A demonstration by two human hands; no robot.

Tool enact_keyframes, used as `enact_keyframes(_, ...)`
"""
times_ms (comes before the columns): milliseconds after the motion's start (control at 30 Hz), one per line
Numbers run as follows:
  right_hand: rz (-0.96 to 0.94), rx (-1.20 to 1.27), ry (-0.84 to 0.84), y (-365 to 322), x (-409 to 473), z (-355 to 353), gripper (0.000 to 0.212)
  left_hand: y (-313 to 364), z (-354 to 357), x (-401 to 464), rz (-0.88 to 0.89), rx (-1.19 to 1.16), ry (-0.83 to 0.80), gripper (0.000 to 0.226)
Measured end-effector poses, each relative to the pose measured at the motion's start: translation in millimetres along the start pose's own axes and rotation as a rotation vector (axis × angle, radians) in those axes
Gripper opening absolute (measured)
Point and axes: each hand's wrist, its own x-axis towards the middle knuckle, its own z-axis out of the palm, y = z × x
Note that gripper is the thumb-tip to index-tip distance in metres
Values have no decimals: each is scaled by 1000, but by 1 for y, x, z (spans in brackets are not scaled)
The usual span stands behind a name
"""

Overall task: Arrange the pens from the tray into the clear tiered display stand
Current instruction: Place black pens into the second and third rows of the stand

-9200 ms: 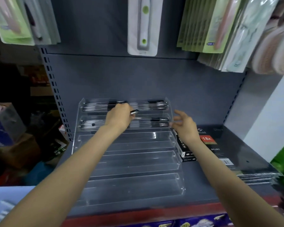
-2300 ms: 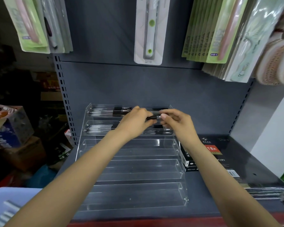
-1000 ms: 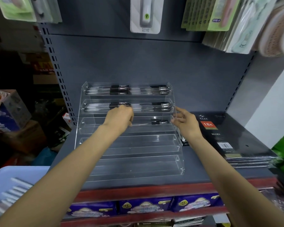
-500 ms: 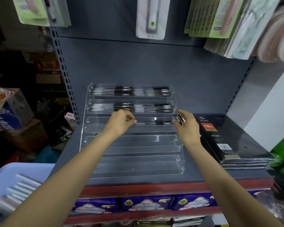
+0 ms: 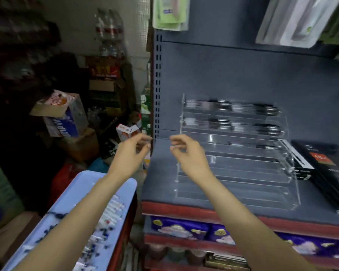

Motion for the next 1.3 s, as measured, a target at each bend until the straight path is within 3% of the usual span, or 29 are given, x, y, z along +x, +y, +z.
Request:
enact_keyframes(167,16,5,-199,-38,-4,114,29,-114,-64,-39,-260,95,-97,21)
enact_keyframes(333,109,-133,-447,-28,-20,224,34,-213,-100,-86,-433,158,-240,18)
enact_keyframes(433,186,-244,-521,-7,-31,273,33,-257,-105,-106,-486,201,-326,19)
enact_keyframes(533,216,-359,-579,12,-40,304,29,-277,-100,-116,-430,234,-379,20)
enact_keyframes(700,182,-594,-627,26,-48,327,18,-297,-89,-126,-339,320,-493,33)
enact_keyframes(900,155,-723,-661,25,-43,331,23,-312,-84,-125,-330,336,-498,30)
enact_keyframes(1300,423,-236,-434,34,-35,296,19,-322,-67,-100,-416,227,-545,22)
